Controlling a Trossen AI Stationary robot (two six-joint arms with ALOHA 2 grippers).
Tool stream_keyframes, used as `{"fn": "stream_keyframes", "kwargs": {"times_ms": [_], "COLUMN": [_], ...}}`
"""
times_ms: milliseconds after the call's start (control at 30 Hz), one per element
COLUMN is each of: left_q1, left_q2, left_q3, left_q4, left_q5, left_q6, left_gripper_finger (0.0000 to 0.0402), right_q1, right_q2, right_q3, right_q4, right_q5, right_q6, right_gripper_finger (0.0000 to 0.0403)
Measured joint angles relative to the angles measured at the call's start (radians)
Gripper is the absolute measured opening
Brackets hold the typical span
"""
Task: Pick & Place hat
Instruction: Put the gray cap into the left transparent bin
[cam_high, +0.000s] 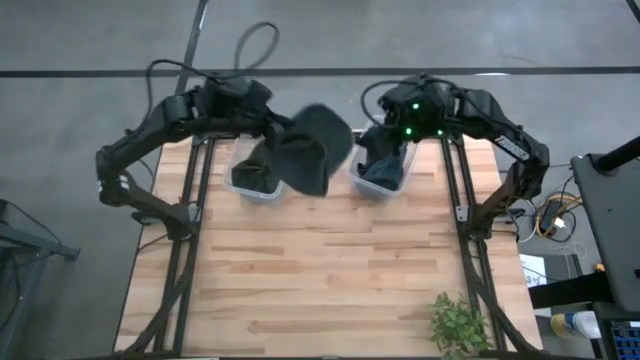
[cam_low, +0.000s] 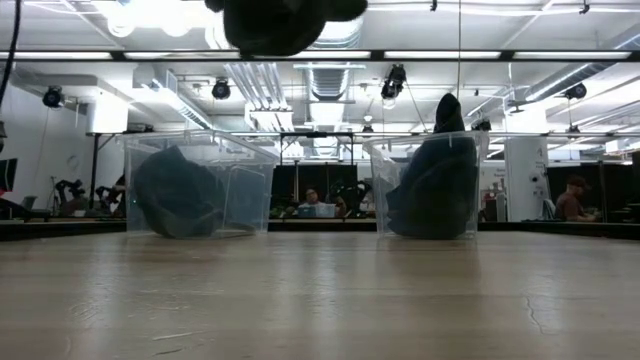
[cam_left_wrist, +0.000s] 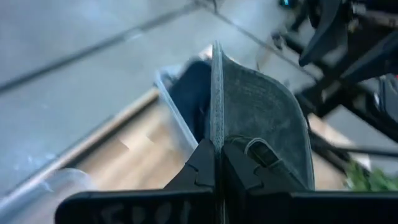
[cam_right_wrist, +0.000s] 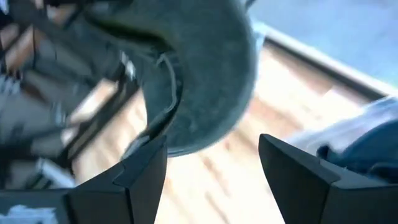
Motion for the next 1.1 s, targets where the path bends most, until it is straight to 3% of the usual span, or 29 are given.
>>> {"fn": "stream_keyframes", "kwargs": {"times_ms": [133, 433, 800, 967, 1100], "left_q1": [0.018, 0.019, 0.019, 0.019, 0.019], "left_q2": [-0.052, -0.092, -0.120, -0.121, -0.117], "left_q3": [0.000, 0.000, 0.000, 0.000, 0.000], "left_q4": [0.065, 0.117, 0.100, 0.085, 0.072], "left_q5": [-0.055, -0.089, -0.105, -0.107, -0.113], "left_q6": [-0.024, -0.017, 0.014, 0.023, 0.032], "left_gripper_finger": [0.0005, 0.0005, 0.0005, 0.0005, 0.0005], "right_q1": [-0.019, -0.034, -0.039, -0.040, -0.041], "right_q2": [-0.007, 0.044, 0.070, 0.086, 0.102], "right_q3": [0.000, -0.001, -0.001, -0.001, -0.001], "right_q4": [0.089, 0.357, 0.363, 0.391, 0.428], "right_q5": [0.071, 0.065, 0.086, 0.082, 0.047], "right_q6": [0.055, 0.096, 0.091, 0.065, 0.036], "right_gripper_finger": [0.0241, 0.0225, 0.0212, 0.0152, 0.0065]}}
